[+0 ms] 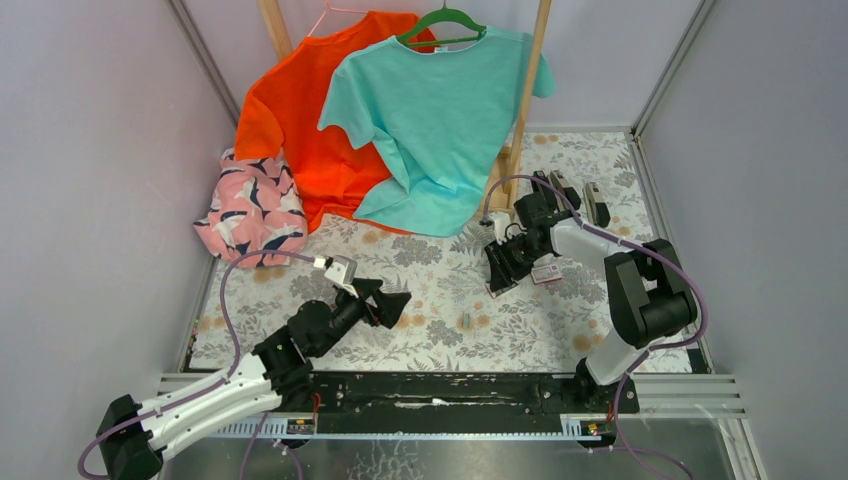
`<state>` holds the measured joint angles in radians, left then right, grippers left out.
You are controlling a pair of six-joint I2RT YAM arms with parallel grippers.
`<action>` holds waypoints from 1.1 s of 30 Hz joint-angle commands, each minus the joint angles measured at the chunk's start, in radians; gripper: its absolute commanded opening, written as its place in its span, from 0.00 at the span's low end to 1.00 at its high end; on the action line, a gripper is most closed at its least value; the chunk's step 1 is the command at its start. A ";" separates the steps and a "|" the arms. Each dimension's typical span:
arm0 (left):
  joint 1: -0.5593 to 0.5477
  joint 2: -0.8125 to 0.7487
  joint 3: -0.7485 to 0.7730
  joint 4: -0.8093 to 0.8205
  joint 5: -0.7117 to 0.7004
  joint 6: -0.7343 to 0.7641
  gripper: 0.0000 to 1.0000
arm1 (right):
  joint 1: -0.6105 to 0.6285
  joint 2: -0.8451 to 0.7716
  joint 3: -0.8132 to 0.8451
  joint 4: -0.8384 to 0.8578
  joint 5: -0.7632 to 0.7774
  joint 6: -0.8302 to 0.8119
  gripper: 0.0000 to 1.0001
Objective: Unload the staples from the stapler
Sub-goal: Adjust the staple in the staple box.
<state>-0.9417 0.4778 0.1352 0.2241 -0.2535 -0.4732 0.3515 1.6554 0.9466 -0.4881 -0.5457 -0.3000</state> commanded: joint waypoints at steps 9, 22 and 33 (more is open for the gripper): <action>0.003 -0.007 -0.002 0.008 -0.020 0.014 0.92 | -0.002 0.028 0.035 -0.006 0.043 -0.004 0.46; 0.003 -0.014 0.002 0.000 -0.020 0.015 0.92 | -0.028 -0.069 0.029 0.011 0.006 -0.006 0.46; 0.002 -0.004 -0.003 0.014 -0.013 0.011 0.92 | -0.128 -0.077 0.021 0.030 0.085 0.020 0.57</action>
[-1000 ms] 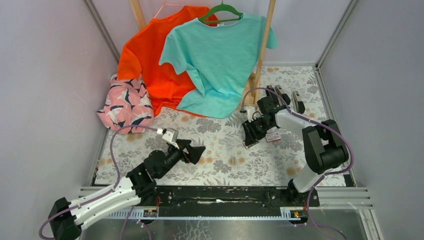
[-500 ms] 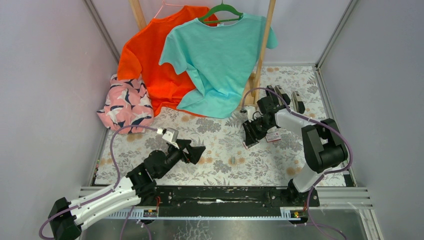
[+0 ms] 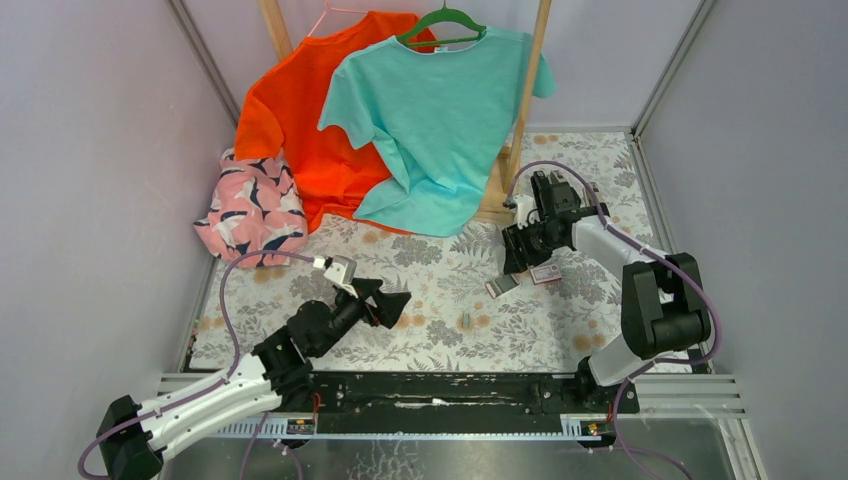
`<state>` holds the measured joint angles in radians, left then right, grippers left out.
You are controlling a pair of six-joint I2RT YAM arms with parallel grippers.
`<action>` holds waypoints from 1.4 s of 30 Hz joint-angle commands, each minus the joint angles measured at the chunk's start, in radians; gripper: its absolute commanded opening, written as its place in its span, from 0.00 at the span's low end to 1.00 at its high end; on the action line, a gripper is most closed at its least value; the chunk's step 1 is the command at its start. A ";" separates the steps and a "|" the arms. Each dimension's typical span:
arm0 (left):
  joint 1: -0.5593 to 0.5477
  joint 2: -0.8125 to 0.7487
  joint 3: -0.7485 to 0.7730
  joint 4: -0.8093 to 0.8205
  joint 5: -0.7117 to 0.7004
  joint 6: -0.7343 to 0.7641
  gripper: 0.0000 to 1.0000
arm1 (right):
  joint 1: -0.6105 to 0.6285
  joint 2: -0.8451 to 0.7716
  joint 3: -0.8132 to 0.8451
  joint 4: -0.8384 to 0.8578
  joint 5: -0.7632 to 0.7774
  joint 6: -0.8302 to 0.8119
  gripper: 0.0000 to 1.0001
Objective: Unload the staples from the stapler
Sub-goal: Adjust the staple in the staple box.
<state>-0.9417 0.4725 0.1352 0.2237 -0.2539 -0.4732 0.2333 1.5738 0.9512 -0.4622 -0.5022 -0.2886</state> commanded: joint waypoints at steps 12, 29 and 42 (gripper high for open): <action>0.003 -0.018 -0.006 -0.001 -0.016 0.011 0.92 | -0.011 0.103 0.035 -0.059 -0.021 0.002 0.59; 0.003 -0.021 -0.004 -0.002 -0.020 0.013 0.92 | -0.039 0.062 0.029 -0.043 -0.049 0.046 0.55; 0.003 0.011 -0.005 0.020 -0.018 0.011 0.92 | 0.085 0.169 0.045 -0.056 -0.180 0.059 0.55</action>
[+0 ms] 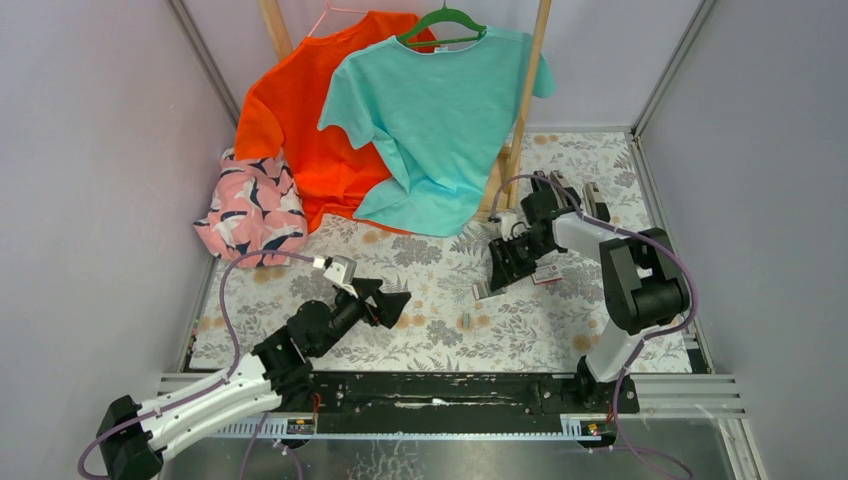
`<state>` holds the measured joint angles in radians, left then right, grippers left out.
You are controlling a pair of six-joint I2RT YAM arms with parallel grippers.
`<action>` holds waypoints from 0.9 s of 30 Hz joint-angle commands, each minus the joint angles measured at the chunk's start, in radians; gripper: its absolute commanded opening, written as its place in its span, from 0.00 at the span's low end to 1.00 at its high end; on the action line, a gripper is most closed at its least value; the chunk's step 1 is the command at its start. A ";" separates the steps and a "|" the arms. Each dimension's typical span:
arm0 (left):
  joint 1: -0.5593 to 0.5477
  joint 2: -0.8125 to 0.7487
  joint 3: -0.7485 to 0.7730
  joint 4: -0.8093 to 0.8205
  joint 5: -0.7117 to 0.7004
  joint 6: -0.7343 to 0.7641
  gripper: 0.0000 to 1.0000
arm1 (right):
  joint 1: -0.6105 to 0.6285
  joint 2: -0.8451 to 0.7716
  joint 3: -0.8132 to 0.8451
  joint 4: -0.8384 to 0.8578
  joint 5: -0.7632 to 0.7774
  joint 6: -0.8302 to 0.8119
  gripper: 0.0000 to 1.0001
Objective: Unload the staples from the stapler
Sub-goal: Adjust the staple in the staple box.
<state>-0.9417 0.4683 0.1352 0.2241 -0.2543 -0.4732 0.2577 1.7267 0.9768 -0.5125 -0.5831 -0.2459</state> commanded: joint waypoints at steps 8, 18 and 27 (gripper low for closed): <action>0.002 0.017 0.002 0.013 -0.014 0.009 0.92 | 0.020 -0.056 0.012 0.019 -0.088 0.016 0.54; 0.002 0.029 -0.002 0.029 -0.007 0.008 0.92 | 0.083 -0.222 -0.033 0.095 -0.071 -0.069 0.43; 0.003 0.015 0.001 0.013 -0.010 0.008 0.92 | 0.199 -0.143 -0.014 0.094 0.024 -0.072 0.23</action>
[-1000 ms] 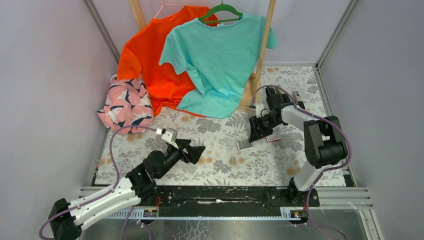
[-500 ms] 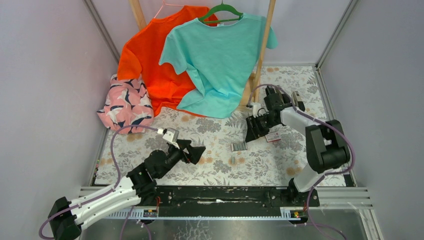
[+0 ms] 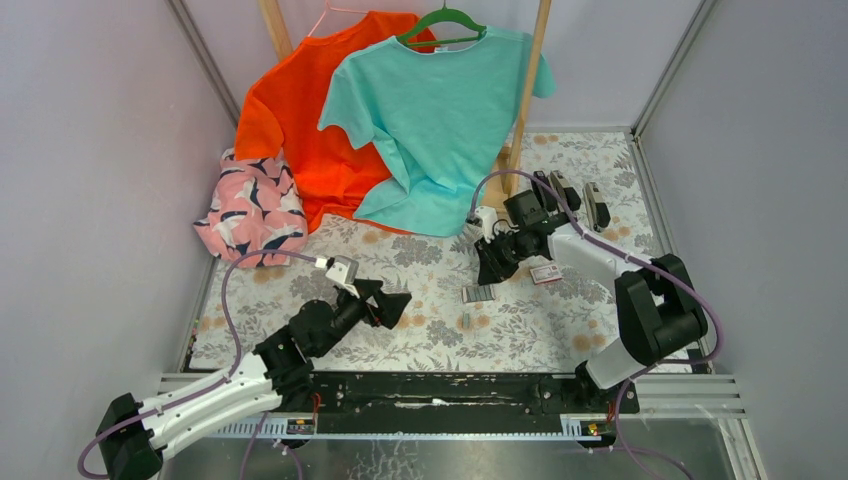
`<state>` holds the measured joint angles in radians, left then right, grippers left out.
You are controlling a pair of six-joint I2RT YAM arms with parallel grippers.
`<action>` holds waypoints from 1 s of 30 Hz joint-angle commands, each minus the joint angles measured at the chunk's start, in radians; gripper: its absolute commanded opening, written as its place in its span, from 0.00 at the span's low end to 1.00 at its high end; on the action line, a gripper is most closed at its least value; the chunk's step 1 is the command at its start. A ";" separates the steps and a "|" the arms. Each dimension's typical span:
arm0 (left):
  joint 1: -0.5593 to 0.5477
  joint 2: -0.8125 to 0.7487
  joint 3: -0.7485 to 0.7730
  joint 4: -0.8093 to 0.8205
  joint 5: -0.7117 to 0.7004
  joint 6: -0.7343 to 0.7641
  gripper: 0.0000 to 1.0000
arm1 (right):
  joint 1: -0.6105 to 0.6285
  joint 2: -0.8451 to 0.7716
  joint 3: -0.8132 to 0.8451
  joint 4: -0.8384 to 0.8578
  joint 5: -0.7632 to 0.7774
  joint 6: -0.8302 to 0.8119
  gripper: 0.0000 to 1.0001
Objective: Unload the staples from the stapler
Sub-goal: Adjust the staple in the staple box.
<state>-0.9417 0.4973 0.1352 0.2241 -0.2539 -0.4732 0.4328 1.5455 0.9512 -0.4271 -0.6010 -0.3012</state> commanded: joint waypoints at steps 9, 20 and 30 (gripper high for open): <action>0.003 -0.011 0.004 0.011 -0.010 0.007 0.92 | 0.036 0.125 0.046 0.009 -0.095 0.048 0.45; 0.003 0.002 0.003 0.022 -0.011 0.007 0.92 | 0.036 0.183 0.067 0.025 -0.160 0.088 0.47; 0.002 0.024 0.007 0.037 -0.005 0.007 0.92 | 0.036 0.203 0.059 0.072 -0.150 0.146 0.45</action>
<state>-0.9417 0.5201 0.1352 0.2253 -0.2539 -0.4736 0.4595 1.7416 0.9844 -0.3904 -0.7284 -0.1947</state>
